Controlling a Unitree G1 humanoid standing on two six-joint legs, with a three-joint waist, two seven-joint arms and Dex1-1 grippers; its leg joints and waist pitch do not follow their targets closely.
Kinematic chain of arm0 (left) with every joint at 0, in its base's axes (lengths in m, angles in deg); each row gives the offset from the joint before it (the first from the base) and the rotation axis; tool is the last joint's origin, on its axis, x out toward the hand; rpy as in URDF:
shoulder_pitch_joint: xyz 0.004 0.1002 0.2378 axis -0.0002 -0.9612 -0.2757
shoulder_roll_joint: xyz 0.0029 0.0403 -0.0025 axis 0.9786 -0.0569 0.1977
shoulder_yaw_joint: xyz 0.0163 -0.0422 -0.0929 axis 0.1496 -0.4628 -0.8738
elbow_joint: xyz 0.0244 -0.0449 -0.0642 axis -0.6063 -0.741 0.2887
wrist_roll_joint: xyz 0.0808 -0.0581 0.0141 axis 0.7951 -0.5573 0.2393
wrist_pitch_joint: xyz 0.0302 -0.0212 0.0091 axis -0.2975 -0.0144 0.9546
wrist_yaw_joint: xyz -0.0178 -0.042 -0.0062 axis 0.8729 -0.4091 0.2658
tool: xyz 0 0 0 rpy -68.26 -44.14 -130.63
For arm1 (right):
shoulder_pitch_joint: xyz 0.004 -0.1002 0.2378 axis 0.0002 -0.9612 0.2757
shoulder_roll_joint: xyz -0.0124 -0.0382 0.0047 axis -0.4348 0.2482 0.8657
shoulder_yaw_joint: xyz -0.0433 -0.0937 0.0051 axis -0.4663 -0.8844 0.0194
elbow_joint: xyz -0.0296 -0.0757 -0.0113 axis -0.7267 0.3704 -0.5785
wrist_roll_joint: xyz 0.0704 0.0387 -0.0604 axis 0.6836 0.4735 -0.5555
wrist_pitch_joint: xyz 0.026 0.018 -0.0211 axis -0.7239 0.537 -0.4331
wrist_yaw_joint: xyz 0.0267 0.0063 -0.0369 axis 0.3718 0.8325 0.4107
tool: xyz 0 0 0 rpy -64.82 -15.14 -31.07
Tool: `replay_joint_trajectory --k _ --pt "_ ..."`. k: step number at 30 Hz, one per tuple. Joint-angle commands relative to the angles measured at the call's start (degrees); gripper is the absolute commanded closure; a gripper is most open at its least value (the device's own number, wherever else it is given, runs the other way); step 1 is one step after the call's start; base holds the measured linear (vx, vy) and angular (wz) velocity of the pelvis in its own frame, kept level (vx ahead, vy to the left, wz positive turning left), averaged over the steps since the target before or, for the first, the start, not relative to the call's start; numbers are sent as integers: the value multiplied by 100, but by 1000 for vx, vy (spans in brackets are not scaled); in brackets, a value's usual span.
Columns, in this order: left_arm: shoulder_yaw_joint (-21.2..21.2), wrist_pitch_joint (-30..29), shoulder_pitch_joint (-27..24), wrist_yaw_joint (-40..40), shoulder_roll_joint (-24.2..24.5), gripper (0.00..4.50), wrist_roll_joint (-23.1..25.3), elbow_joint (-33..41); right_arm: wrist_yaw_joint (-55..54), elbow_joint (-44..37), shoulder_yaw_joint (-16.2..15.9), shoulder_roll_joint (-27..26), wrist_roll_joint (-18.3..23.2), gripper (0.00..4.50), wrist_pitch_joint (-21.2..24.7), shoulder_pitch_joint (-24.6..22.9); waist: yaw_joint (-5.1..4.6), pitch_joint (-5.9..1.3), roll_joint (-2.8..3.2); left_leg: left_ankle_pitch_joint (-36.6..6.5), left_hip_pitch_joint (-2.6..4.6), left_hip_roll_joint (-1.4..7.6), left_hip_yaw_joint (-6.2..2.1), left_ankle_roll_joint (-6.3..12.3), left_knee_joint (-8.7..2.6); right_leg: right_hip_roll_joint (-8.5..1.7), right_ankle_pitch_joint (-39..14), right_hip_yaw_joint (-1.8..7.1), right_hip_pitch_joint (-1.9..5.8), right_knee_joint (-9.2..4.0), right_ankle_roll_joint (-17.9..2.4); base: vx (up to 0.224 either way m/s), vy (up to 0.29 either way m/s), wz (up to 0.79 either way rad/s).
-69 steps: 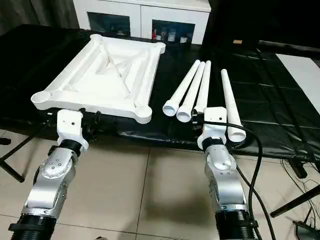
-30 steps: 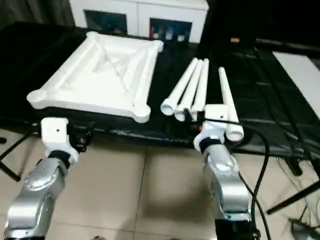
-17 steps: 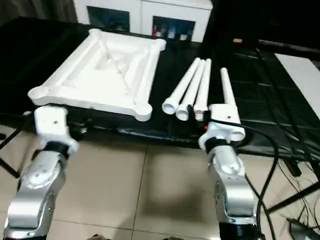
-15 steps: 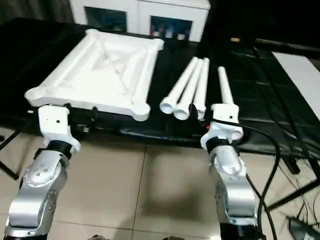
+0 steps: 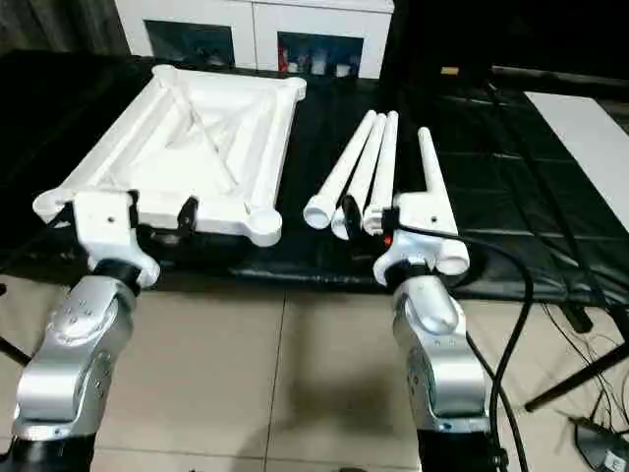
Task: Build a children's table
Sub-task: Move to table
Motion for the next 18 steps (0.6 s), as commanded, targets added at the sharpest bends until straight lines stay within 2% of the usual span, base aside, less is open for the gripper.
replay_joint_trajectory --k 1,2,3,4,5,6,7,8,9,10,11,12,13,14,15,16,17,18 --pt "-34 21 93 46 14 0 16 -154 -7 145 -11 46 -70 33 4 113 43 -425 24 -1368 -18 122 1 654 -405 -203 -1519 192 437 -403 -1765 96 -9 5" --pt "-42 53 97 53 9 0 12 -172 -24 187 22 30 -41 33 -5 133 64 -453 36 -1129 -35 100 5 710 -378 -203 -1365 201 486 -391 -1802 102 -3 4" --pt "-52 58 96 72 -2 0 9 -170 -35 224 61 4 -5 33 -4 139 112 -533 28 -406 -93 29 -8 952 -310 -151 -680 203 614 -304 -1873 115 6 5" --pt "-57 57 96 74 -7 0 1 -167 -37 249 83 -13 11 33 -4 144 113 -549 36 -202 -74 19 -16 1041 -299 -121 -426 186 609 -262 -1887 115 6 5" --pt "-57 55 96 64 -8 0 -10 -163 -40 275 95 -23 14 33 -9 147 114 -559 19 -23 -40 16 -27 1145 -294 -90 -183 164 594 -219 -1894 120 13 8" --pt "-52 68 100 61 -1 0 3 -164 -37 305 112 -46 40 33 -22 153 97 -588 45 529 92 22 -108 1550 -274 -2 397 75 518 -78 -1822 149 12 9" --pt "-49 78 102 58 4 0 10 -168 -34 316 115 -55 48 33 -31 155 76 -600 48 743 147 17 -145 1707 -255 24 528 50 490 -31 -1762 149 12 9" --pt "-51 93 104 57 5 0 14 -179 -36 339 82 -51 23 33 -43 166 50 -586 57 1022 266 33 -213 2015 -235 43 580 1 396 26 -1631 175 10 9" --pt "-55 100 107 63 1 0 15 -187 -40 347 55 -46 0 33 -48 173 13 -581 27 1151 416 84 -285 2274 -212 38 513 -18 295 73 -1522 172 5 11" --pt "-55 100 107 63 1 0 15 -187 -40 347 55 -46 0 33 -48 173 13 -581 27 1151 416 84 -285 2274 -212 38 513 -18 295 73 -1522 172 5 11" --pt "-49 124 111 71 -4 0 20 -222 -54 379 18 -35 -34 33 -62 190 38 -567 -25 1243 361 -28 -282 2435 -117 16 641 75 378 88 -1367 159 3 13" --pt "-50 126 109 73 -6 0 19 -224 -54 381 15 -35 -36 33 -63 190 64 -565 -48 1225 235 -137 -238 2387 -64 12 718 136 507 56 -1349 148 -2 8" --pt "-53 133 94 81 -17 0 11 -226 -56 382 5 -35 -45 33 -64 186 55 -568 -8 1149 571 62 -212 1777 -147 114 613 219 290 209 -1426 148 -2 8" --pt "-51 135 84 81 -14 0 15 -220 -62 378 9 -41 -45 33 -63 181 16 -541 24 1192 795 230 -283 1613 -203 140 467 167 63 305 -1336 124 -30 -8" --pt "-42 135 78 77 -3 0 30 -217 -69 385 25 -41 -61 33 -68 182 -124 -463 -19 712 1257 579 -360 1361 -254 -78 -36 101 -485 457 -1137 101 -56 -32" --pt "-42 136 78 77 -2 0 32 -219 -69 386 28 -39 -63 33 -69 182 -110 -453 -64 593 1212 523 -274 1232 -231 -131 -15 159 -428 443 -1127 101 -56 -32" --pt "-44 140 82 74 0 0 35 -226 -67 395 38 -36 -67 33 -76 183 -44 -420 -126 349 1002 298 -60 1077 -188 -134 62 270 -208 327 -1202 119 -34 -49" --pt "-49 140 85 71 0 0 33 -228 -75 399 48 -38 -68 33 -74 182 575 -570 -263 -901 -193 -467 45 510 703 -461 1053 1550 1280 -62 -2134 116 48 -36"
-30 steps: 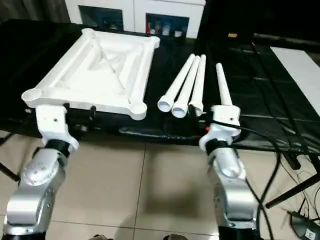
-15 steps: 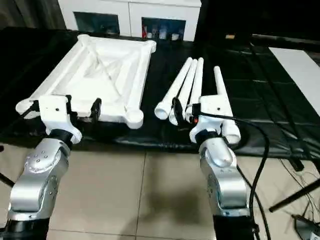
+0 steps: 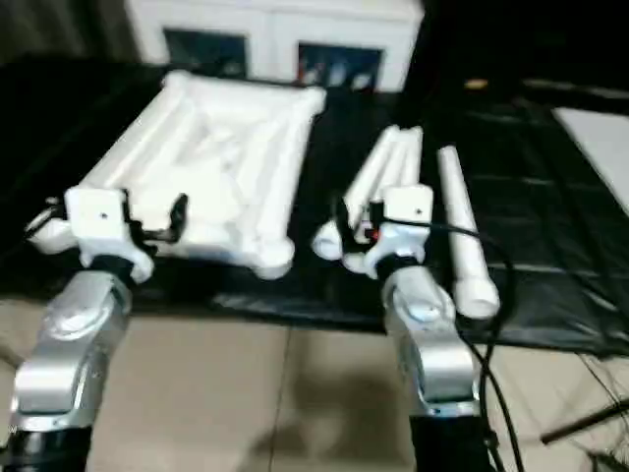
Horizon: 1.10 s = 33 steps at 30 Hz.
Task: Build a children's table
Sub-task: Move to table
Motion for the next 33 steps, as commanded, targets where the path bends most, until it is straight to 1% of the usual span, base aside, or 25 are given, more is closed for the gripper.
replay_joint_trajectory --k 1,2,3,4,5,6,7,10,11,12,14,16,17,18,19,22,23,24,25,26,28,29,30,31,33 --pt "91 14 -16 -7 -5 0 21 4 -54 50 96 -1 -26 33 -30 13 651 -351 -7 -276 -1157 22 -470 -274 844 -809 3456 1528 1241 -705 -2642 116 48 -36" --pt "85 18 -6 -7 -3 0 21 -12 -53 50 98 8 -32 33 -28 13 651 -351 -7 -276 -1157 22 -470 -274 844 -809 3456 1528 1241 -705 -2642 90 106 -28" --pt "89 26 -3 -4 1 0 29 -26 -61 51 107 13 -35 33 -25 12 617 -276 73 -23 -1358 188 -757 -914 679 -323 4729 1283 1063 -446 -2360 -96 87 -31" --pt "93 31 -3 -2 4 0 35 -34 -66 53 113 16 -36 33 -22 12 458 -429 372 1235 -989 74 -720 -316 -215 524 4443 287 755 -51 -1198 -96 87 -31" --pt "99 49 -4 8 8 0 52 -62 -82 55 132 31 -38 33 -29 9 10 -407 732 1449 -148 658 -1484 829 -493 405 728 -425 -540 648 -491 -179 32 -32" --pt "96 56 -5 16 6 0 54 -73 -86 57 128 51 -47 33 -31 9 9 -445 543 1243 -32 1040 -1654 1858 -487 36 -505 -489 -642 776 -160 0 0 0" --pt "94 60 -5 21 12 0 62 -80 -88 68 117 66 -64 33 -39 12 70 -418 524 804 -107 940 -1425 1856 -452 11 -265 -525 -707 743 -44 0 0 0" --pt "112 95 -1 10 20 0 76 -86 -80 88 122 81 -66 33 -58 16 -3 -227 258 -865 -340 578 -903 1934 -795 -91 798 -542 -580 230 -124 21 0 1" --pt "132 99 1 14 36 0 98 -85 -66 98 113 94 -94 33 -89 19 8 -246 -5 -1590 -379 291 -607 1442 -641 -271 349 -284 -320 -405 -244 72 -77 2" --pt "138 96 1 18 45 0 99 -85 -62 103 112 94 -103 33 -95 21 177 -200 -131 -1142 -418 -141 -291 882 179 -768 -3026 249 -144 -1143 -393 76 -105 3" --pt "124 95 5 25 63 0 83 -89 -67 110 114 79 -107 33 -91 25 304 -353 -113 281 -912 -55 -573 560 476 -1018 -3561 492 432 -1080 -757 82 -87 1" --pt "109 100 14 20 74 0 79 -112 -73 119 103 64 -112 33 -84 31 293 -335 -52 631 -1033 -45 -630 460 400 -853 -2452 401 461 -991 -1125 109 -37 4" --pt "92 111 29 5 72 0 82 -142 -78 121 91 52 -87 33 -91 29 268 -292 91 416 -603 -34 -458 -88 49 -194 -1742 471 162 -958 -1489 104 -11 -10" --pt "88 123 45 -6 72 0 91 -165 -86 121 85 53 -74 33 -97 26 197 -277 402 180 -160 374 -522 -509 -586 205 -1039 115 -185 -703 -1012 101 38 -46" --pt "88 130 55 -13 71 0 98 -179 -91 119 81 56 -64 33 -102 23 -68 -352 406 -159 398 1042 -894 -547 -849 114 -478 -274 -736 40 -618 101 38 -46" --pt "70 119 95 -17 55 0 61 -212 -129 106 77 70 -88 33 -100 15 -42 -365 326 254 490 1161 -511 -165 -872 -263 681 -578 -951 153 -530 125 27 -47" --pt "80 122 114 -33 46 0 45 -225 -143 99 97 62 -82 33 -103 5 -31 -326 123 -170 179 452 -32 170 -689 -329 1310 -481 -610 -334 -1022 149 -16 -48" --pt "103 126 123 -39 50 0 36 -230 -131 99 114 55 -93 33 -108 -1 92 -350 -51 -285 -391 -2 -12 503 -375 -452 993 -175 -21 -580 -1350 127 -16 -23" --pt "126 137 129 -50 58 0 33 -232 -116 100 118 55 -109 33 -120 -2 291 -540 -76 -183 -797 -108 -283 753 427 -1222 660 509 611 -874 -2136 127 -16 -23" --pt "126 137 129 -50 58 0 33 -232 -116 100 118 55 -109 33 -120 -2 334 -573 -65 198 -988 -38 -415 665 564 -1223 983 508 680 -793 -2331 118 -16 -4" --pt "144 141 140 -49 53 0 26 -250 -52 93 114 50 -93 33 -51 -2 215 -438 124 1626 -1227 124 -597 187 237 -836 2258 -265 371 -685 -2308 136 -38 -12" --pt "136 174 142 -46 26 0 5 -269 -48 83 95 61 -119 33 41 -7 215 -438 124 1626 -1227 124 -597 187 237 -836 2258 -265 371 -685 -2308 113 -21 -8" --pt "148 156 144 -50 22 0 30 -276 -64 84 66 83 -142 33 107 -16 191 -432 582 1900 -819 448 -718 506 -499 -168 1147 -665 67 -526 -1365 118 44 -14" --pt "153 142 142 -53 13 0 43 -280 -62 87 38 104 -157 33 136 -29 -44 -344 600 1845 -824 726 -968 943 -608 38 924 -750 -109 -136 -1037 118 44 -14" --pt "179 99 138 -121 20 0 41 -294 -36 81 9 118 -130 33 163 -61 -52 -519 554 2859 -354 1047 -1164 1906 -323 -302 1109 -477 -490 -62 -791 99 43 -2"
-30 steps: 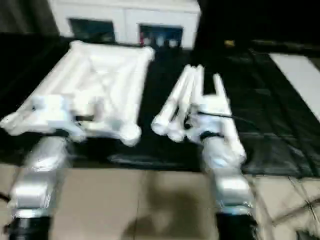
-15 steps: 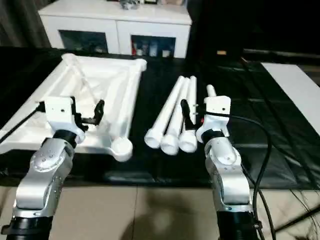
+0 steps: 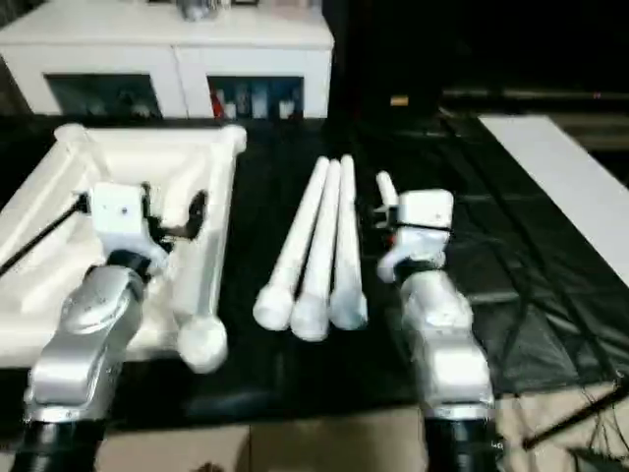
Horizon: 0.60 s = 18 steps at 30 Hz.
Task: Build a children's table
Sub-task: Move to table
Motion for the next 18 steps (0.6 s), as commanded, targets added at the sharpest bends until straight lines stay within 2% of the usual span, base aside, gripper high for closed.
replay_joint_trajectory --k 1,2,3,4,5,6,7,8,9,10,11,12,13,14,15,16,17,18 --pt "119 -26 33 -61 -31 0 39 3 28 -79 107 92 51 33 141 -50 -58 -446 142 3475 499 761 -504 1951 -280 -626 1665 322 -212 -135 -450 78 23 2" --pt "139 1 30 -64 -17 0 56 2 48 -94 112 84 79 33 162 -66 -3 -439 60 3679 417 621 -359 1809 -205 -688 2121 393 -196 -227 -487 0 0 0" --pt "161 16 26 -59 4 0 73 2 94 -113 99 87 85 33 152 -87 78 -453 -58 3277 80 262 -92 1371 -231 -734 3215 433 127 -185 -635 0 0 0" --pt "175 33 22 -64 19 0 77 -2 139 -133 67 104 66 33 124 -112 175 -428 -101 1879 -24 165 35 1003 -303 -797 3596 467 190 -272 -476 0 0 0" --pt "181 39 12 -70 28 0 73 1 165 -151 40 115 43 33 99 -134 209 -415 -112 1155 -24 175 57 886 -337 -848 3380 491 214 -334 -452 -59 -17 -2" --pt "213 29 -35 -94 84 0 100 12 220 -224 19 93 98 33 141 -199 249 -327 -118 -170 5 249 93 804 -404 -1013 1951 572 231 -577 -640 -77 8 1" --pt "216 27 -43 -100 91 0 101 15 222 -233 18 91 103 33 146 -205 260 -297 -133 -368 -1 266 100 824 -362 -1106 1350 635 231 -676 -736 -77 8 1" --pt "221 25 -65 -111 115 0 116 22 228 -244 14 89 105 33 150 -211 286 -278 -144 -460 -27 282 97 829 -286 -1241 753 722 254 -769 -795 -79 51 2" --pt "220 25 -81 -119 127 0 124 29 229 -251 9 91 99 33 149 -213 355 -253 -143 -516 -86 344 37 801 -77 -1539 -470 905 281 -947 -867 -74 102 -5" --pt "183 14 -104 -113 138 0 125 42 206 -208 -24 123 20 33 75 -194 377 -219 -132 -514 -176 413 -76 735 40 -1697 -1462 982 285 -1044 -862 -74 102 -5" --pt "160 6 -112 -104 142 0 135 47 198 -185 -45 142 -8 33 45 -182 391 -196 -58 -535 -189 422 -121 707 -68 -1578 -2035 892 273 -1055 -896 -64 168 -14" --pt "149 3 -118 -101 143 0 142 51 195 -181 -57 151 -17 33 36 -180 368 -205 17 -810 -25 410 -72 785 -381 -1247 -2228 656 215 -1002 -902 -50 216 -6" --pt "149 3 -118 -101 143 0 142 51 195 -181 -57 151 -17 33 36 -180 311 -213 94 -1107 149 386 -14 821 -558 -952 -2105 481 110 -891 -869 -50 216 -6" --pt "142 1 -122 -100 137 0 150 62 214 -158 -86 166 -30 33 12 -163 186 -284 113 -1070 348 315 33 967 -699 -610 -1513 283 52 -687 -775 -45 240 -1" --pt "142 -1 -124 -98 132 0 150 71 225 -146 -105 177 -49 33 -6 -155 -50 -306 240 -1004 629 242 -47 1467 -935 -80 -687 -127 -255 -10 -439 -55 251 4" --pt "144 -5 -126 -88 127 0 136 82 237 -137 -119 182 -70 33 -13 -150 -60 -253 196 -1101 526 321 44 1650 -1152 -30 -450 -294 -350 440 73 -55 251 4" --pt "146 -6 -127 -86 127 0 135 84 240 -136 -121 182 -71 33 -15 -149 -94 -262 151 -1157 494 379 18 1695 -1175 -97 -367 -315 -345 472 217 -75 211 8" --pt "150 -9 -130 -77 127 0 133 91 251 -130 -127 182 -78 33 -21 -147 -116 -197 20 -1994 357 412 113 1212 -1370 -266 -218 -318 -220 403 309 -101 169 -7"
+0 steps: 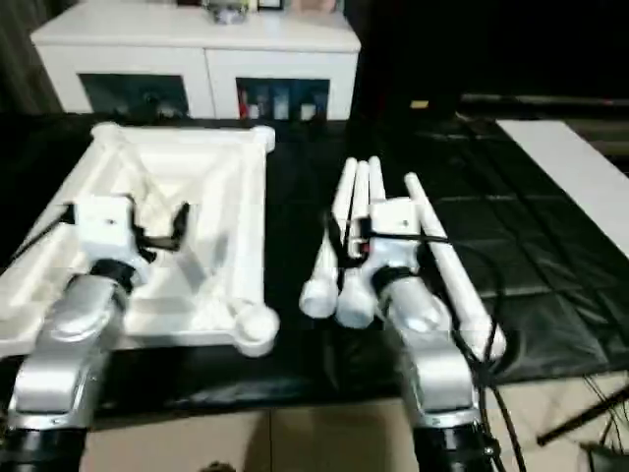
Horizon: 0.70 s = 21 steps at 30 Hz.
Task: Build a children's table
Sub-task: Move to table
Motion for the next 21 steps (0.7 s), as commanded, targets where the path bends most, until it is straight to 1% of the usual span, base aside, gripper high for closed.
replay_joint_trajectory --k 1,2,3,4,5,6,7,8,9,10,11,12,13,14,15,16,17,18,19,20,21 --pt "125 -22 39 -6 -56 0 24 104 9 1 91 71 -33 33 -7 -12 -112 -245 -15 -2581 331 789 -351 368 -1164 -67 -222 -14 14 -202 176 -101 169 -7" --pt "134 -31 24 12 -52 0 24 124 12 32 95 62 -39 33 -6 12 2 -372 -451 -2799 15 637 -289 -237 -613 -1081 -1158 692 240 -924 464 -132 125 -4" --pt "136 -33 19 16 -52 0 26 130 9 39 97 60 -39 33 -8 18 264 -296 -353 -2054 -69 381 -495 -430 693 -1953 -1920 1264 -10 -1569 363 -39 98 -16" --pt "138 -37 8 23 -52 0 32 143 1 57 102 56 -37 33 -15 31 -73 -261 -339 -1315 -563 224 -945 -816 1391 -1904 -2698 1057 307 -1538 431 -39 98 -16" --pt "136 -40 3 29 -54 0 36 146 -5 64 105 54 -38 33 -18 37 68 -294 -192 -1039 -572 191 -1000 -1126 1351 -1736 -2867 905 422 -1446 192 -10 188 -41" --pt "131 -48 -4 41 -55 0 42 150 -16 76 109 50 -38 33 -23 48 41 -151 -309 -1318 -380 338 -963 -1206 1108 -1562 -2951 698 351 -1523 -422 -99 268 -32" --pt "118 -48 -6 42 -68 0 35 147 -22 87 110 52 -29 33 -28 54 31 -132 -235 -1253 1 424 -815 -943 562 -1205 -3145 339 274 -1570 -915 -99 268 -32" --pt "119 -45 -7 41 -76 0 35 144 -22 94 107 61 -31 33 -37 57 -17 -171 -96 -1436 123 489 -823 -694 239 -1049 -3076 245 356 -1524 -1003 -96 315 -6" --pt "141 -1 -11 36 -83 0 56 145 -21 103 109 69 -26 33 -52 59 -383 -245 164 -2180 508 639 -837 151 -520 63 -1328 -48 -52 -661 -799 -99 293 11" --pt "242 68 -23 21 -24 0 187 174 -22 107 119 72 -18 33 -58 62 -441 -221 217 -2516 442 700 -907 158 -695 95 -704 -60 -34 -365 -670 -99 293 11" --pt "395 120 -30 46 80 0 439 192 -21 108 125 77 -17 33 -65 65 -428 -215 244 -2691 430 720 -930 165 -744 138 -243 -76 -30 -276 -600 -94 240 6" --pt "419 118 -31 51 91 0 471 192 -20 109 126 78 -17 33 -67 66 -387 -178 219 -2826 417 909 -1049 -176 -724 -12 584 53 3 -554 -560 -74 225 2" --pt "494 110 -34 65 125 0 571 191 -19 112 130 80 -19 33 -76 69 -344 -176 209 -2971 408 946 -1063 -519 -729 -78 709 126 38 -647 -549 -74 225 2" --pt "448 73 -37 108 23 0 461 166 -21 121 140 79 -26 33 -88 79 -347 -227 186 -2972 439 1034 -1148 -867 -727 -162 830 207 119 -742 -517 -72 159 9" --pt "379 40 -33 145 -72 0 339 152 -20 120 148 81 -26 33 -97 82 -360 -223 224 -3349 476 1347 -1282 -1641 -927 -52 325 233 71 -579 -280 -75 114 13" --pt "353 34 -24 156 -102 0 295 149 -23 109 155 81 -23 33 -99 77 -357 -225 240 -3325 461 1416 -1308 -1631 -1010 -4 180 221 41 -455 -120 -75 114 13" --pt "363 35 -13 152 -91 0 305 146 -26 103 165 79 -23 33 -101 73 -323 -235 220 -3079 428 1525 -1315 -1426 -1104 25 12 225 -76 -249 36 -71 54 14" --pt "385 41 -4 143 -73 0 329 147 -25 96 173 79 -24 33 -107 66 -300 -239 225 -3003 406 1500 -1280 -1248 -1100 37 -85 232 -102 -180 87 -69 -27 13" --pt "394 74 -1 97 -80 0 294 144 -24 99 182 80 -26 33 -113 62 -266 -252 222 -3118 371 1383 -1166 -922 -1108 40 -193 255 -83 -174 57 -69 -27 13" --pt "396 81 -1 88 -82 0 289 144 -25 100 182 81 -26 33 -115 62 -271 -261 184 -3198 359 1289 -1141 -676 -1087 6 -204 316 -33 -252 42 -58 -105 4" --pt "377 49 -1 117 -105 0 286 155 -34 105 186 90 -34 33 -122 59 -258 -287 100 -3096 364 1035 -1085 -268 -964 -137 -135 429 24 -581 -127 -46 -173 -6"
